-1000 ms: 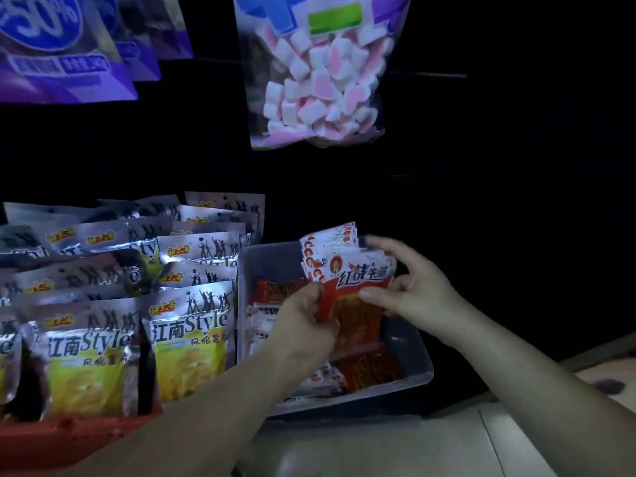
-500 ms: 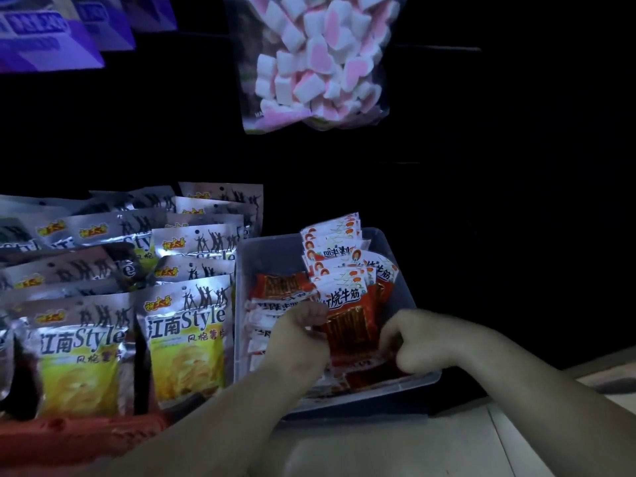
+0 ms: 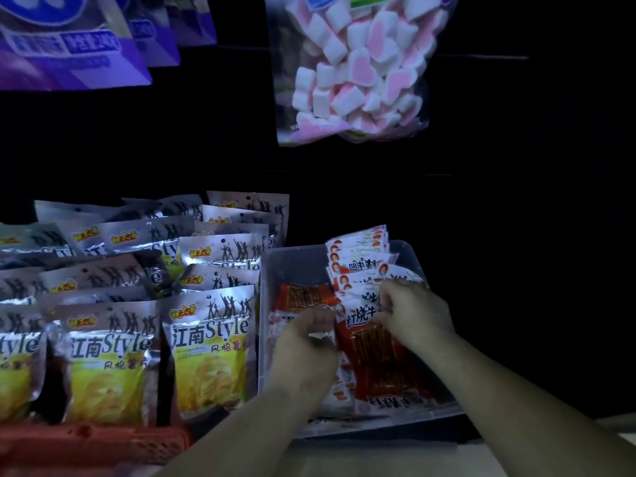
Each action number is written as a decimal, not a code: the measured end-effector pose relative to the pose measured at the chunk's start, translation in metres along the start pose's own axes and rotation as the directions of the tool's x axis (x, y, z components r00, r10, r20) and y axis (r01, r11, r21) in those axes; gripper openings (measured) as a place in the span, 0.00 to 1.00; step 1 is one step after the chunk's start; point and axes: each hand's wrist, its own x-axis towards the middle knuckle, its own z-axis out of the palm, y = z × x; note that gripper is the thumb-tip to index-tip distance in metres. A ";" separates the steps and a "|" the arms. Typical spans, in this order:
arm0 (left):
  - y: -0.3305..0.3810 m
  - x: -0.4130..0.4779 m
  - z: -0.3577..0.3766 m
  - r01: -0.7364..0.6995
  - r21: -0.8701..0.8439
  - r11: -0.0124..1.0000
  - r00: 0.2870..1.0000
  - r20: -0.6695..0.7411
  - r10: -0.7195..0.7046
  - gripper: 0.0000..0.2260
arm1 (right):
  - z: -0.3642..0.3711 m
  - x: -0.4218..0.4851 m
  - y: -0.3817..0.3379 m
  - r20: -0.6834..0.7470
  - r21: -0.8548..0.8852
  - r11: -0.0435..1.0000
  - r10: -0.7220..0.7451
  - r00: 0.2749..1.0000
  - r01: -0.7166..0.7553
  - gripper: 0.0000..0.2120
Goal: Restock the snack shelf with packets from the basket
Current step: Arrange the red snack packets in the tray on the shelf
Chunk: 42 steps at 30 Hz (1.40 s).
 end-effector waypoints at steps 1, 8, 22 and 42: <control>0.000 0.001 -0.003 0.002 0.006 1.000 1.000 0.001 -0.002 0.19 | 0.002 0.002 0.002 -0.028 0.019 1.000 0.000 1.000 0.000 0.14; 0.003 -0.005 -0.009 -0.115 0.123 0.986 0.993 0.055 0.109 0.18 | 0.009 -0.004 0.024 -0.203 0.321 0.945 0.009 0.979 0.058 0.09; 0.036 -0.043 -0.001 -0.339 0.007 0.941 0.915 0.236 0.328 0.10 | -0.078 -0.058 0.021 -0.084 0.910 0.409 0.032 0.996 0.064 0.13; 0.041 -0.057 -0.012 -0.229 -0.128 0.965 0.953 0.171 0.249 0.15 | -0.069 -0.091 0.005 0.096 0.954 0.297 -0.138 0.986 -0.051 0.22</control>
